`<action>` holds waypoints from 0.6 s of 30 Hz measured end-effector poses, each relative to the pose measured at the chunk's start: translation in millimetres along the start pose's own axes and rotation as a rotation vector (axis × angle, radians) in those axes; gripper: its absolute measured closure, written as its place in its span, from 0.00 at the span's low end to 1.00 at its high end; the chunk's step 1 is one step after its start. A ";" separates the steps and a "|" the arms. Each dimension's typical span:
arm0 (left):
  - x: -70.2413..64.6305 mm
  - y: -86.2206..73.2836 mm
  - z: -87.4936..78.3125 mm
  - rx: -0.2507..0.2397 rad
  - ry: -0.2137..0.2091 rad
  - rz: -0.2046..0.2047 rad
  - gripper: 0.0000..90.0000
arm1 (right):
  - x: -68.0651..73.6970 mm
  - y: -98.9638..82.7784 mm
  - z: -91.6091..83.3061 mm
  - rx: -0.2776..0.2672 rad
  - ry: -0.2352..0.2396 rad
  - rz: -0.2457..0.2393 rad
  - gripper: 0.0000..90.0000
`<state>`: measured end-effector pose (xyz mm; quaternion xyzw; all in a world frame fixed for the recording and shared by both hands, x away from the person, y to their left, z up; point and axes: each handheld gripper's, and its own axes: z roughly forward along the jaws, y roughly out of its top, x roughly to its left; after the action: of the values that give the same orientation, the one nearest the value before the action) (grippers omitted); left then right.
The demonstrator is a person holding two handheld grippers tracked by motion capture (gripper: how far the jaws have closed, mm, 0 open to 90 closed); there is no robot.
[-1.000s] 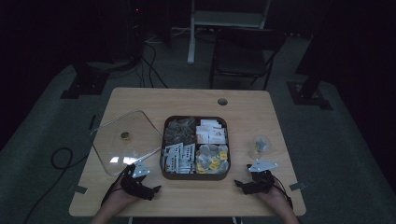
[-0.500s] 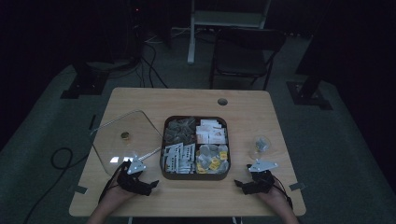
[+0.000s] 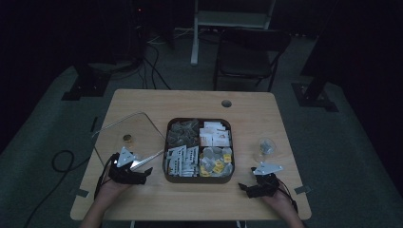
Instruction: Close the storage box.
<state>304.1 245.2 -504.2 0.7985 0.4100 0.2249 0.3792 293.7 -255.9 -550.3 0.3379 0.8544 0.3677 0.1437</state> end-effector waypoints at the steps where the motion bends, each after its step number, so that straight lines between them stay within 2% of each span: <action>1: 2.2 0.6 0.1 -0.009 0.008 -0.009 0.01 | 0.0 0.0 0.0 0.000 0.000 0.000 0.14; 6: 12.6 3.8 0.5 -0.044 0.034 -0.028 0.01 | 0.0 0.0 0.0 0.000 0.000 0.000 0.14; 18: 36.2 9.2 10.5 -0.073 0.123 -0.098 0.01 | -0.1 0.0 0.1 -0.001 0.000 -0.002 0.14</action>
<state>336.0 267.2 -501.5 0.7478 0.4627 0.2692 0.3926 293.8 -256.0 -550.3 0.3371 0.8544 0.3683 0.1442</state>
